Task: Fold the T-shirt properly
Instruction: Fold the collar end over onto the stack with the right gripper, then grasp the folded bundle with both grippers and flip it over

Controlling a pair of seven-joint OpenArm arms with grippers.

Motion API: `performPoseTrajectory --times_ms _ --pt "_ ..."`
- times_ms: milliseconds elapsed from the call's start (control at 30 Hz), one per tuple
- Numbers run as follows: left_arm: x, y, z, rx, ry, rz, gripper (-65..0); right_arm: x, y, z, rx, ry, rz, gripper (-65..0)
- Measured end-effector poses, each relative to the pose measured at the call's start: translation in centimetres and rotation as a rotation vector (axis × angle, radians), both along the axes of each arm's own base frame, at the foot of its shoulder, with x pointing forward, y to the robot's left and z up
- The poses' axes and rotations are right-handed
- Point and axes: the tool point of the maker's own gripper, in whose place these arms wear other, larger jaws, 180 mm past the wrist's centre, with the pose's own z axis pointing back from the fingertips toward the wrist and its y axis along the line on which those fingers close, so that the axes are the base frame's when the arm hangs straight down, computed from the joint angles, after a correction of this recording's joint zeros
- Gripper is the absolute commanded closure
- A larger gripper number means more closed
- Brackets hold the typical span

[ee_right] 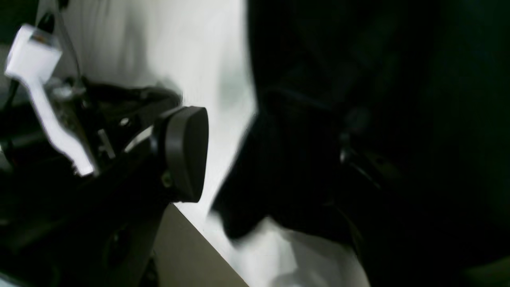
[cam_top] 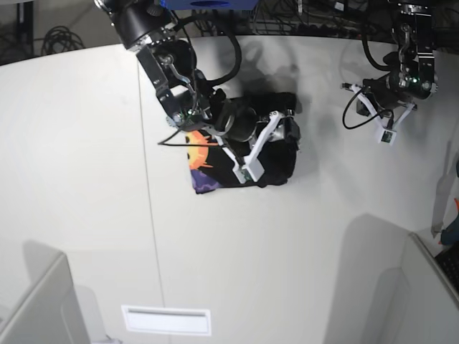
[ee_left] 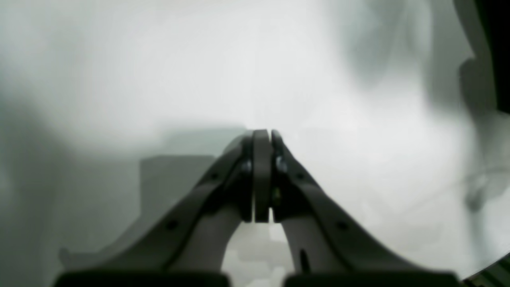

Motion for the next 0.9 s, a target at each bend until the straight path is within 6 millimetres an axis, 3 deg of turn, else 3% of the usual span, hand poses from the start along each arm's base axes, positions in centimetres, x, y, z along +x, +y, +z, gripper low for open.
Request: performPoseTrajectory --times_ms 167,267,367,433,500,600,700,733,833,900 --pt "-0.5 3.2 0.9 0.035 -0.021 0.084 0.0 0.3 1.7 0.8 -0.035 -0.036 0.059 -36.9" --pt "-1.4 4.6 1.0 0.05 -0.013 0.118 0.0 -0.5 3.5 0.9 -0.074 -0.045 0.166 -36.6" --pt "-2.3 4.5 0.8 0.049 0.002 0.026 0.0 -1.0 3.5 3.9 -0.031 -0.107 0.191 -29.6" --pt "-2.8 3.5 0.6 0.034 0.01 -0.049 0.0 -0.1 1.3 6.7 0.029 -0.189 0.135 -15.9" --pt "-2.7 2.3 1.0 0.019 -0.012 -0.068 0.0 1.7 -3.2 7.0 0.013 -0.23 0.003 0.0" --pt "-1.5 -1.3 2.6 -0.036 -0.104 -0.088 0.0 3.7 -10.7 4.4 -0.07 -0.215 -0.232 0.0" --pt "-0.4 -5.1 4.2 -0.116 -0.198 -0.082 0.0 3.5 -14.5 2.9 -0.081 -0.184 -0.367 0.0" --pt "0.0 -5.8 4.4 -0.134 -0.215 -0.076 -5.4 3.3 -15.3 2.5 -0.087 -0.171 -0.381 0.0" --pt "1.7 -7.5 4.8 -0.209 -0.26 -0.039 -41.5 2.6 -17.7 1.4 -0.151 -0.166 -0.389 0.0" --pt "2.5 -9.1 5.4 -0.32 -0.296 -0.02 -59.2 2.3 -18.6 1.0 -0.181 -0.164 -0.383 0.0"
